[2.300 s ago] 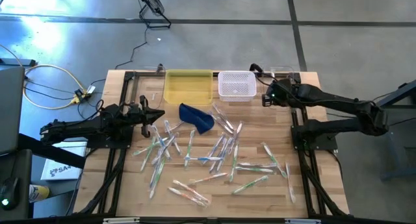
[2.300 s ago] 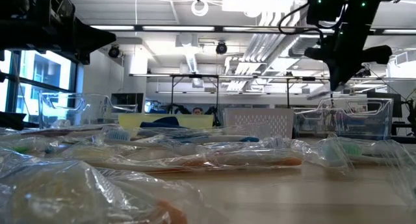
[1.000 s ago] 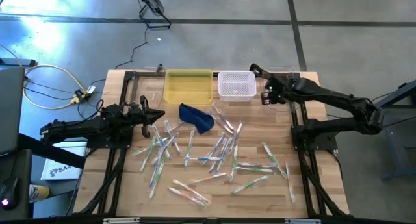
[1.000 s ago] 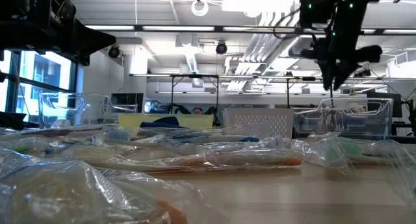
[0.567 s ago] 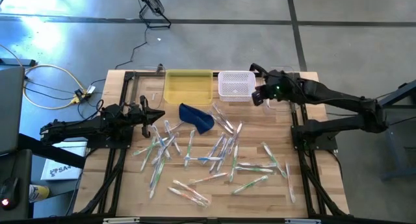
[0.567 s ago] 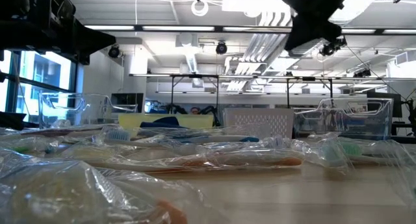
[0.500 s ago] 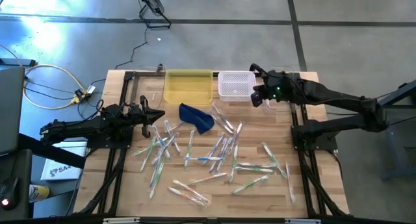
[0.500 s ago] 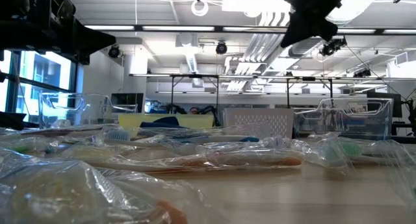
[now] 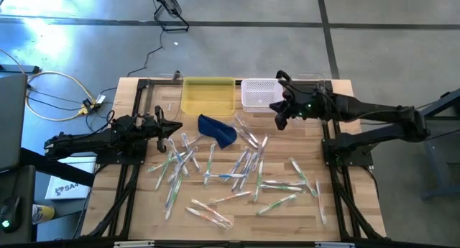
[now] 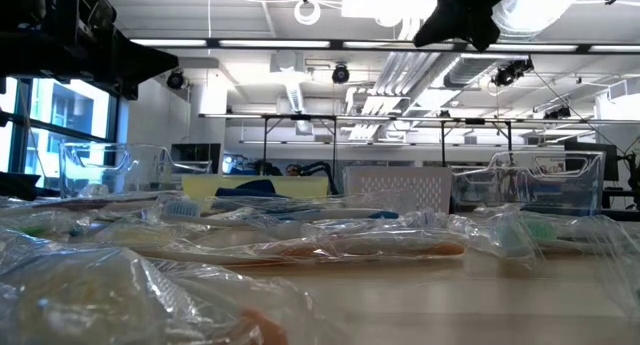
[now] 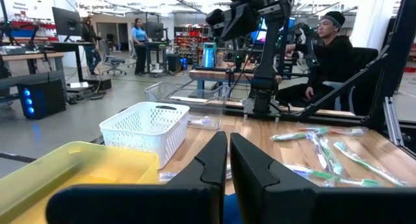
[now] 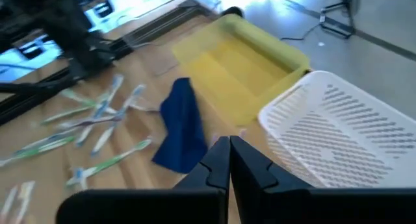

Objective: Pick & Place Toothbrushes
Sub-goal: Put the violet toothbrush into the right transparent bin

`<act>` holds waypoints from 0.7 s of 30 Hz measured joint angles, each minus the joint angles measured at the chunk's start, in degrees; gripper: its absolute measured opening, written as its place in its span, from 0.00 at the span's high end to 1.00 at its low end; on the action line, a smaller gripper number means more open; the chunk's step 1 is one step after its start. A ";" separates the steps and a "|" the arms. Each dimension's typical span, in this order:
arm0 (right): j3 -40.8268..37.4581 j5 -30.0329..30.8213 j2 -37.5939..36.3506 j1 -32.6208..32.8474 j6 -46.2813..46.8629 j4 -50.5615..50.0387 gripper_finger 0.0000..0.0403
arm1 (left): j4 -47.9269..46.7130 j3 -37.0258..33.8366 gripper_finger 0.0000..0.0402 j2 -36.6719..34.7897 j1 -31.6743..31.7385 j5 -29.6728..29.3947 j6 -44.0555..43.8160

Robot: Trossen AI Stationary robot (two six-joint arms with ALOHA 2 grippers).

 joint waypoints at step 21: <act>0.00 -12.72 0.04 1.45 -4.77 2.14 0.99 | 0.01 0.00 0.96 0.00 0.00 0.01 0.00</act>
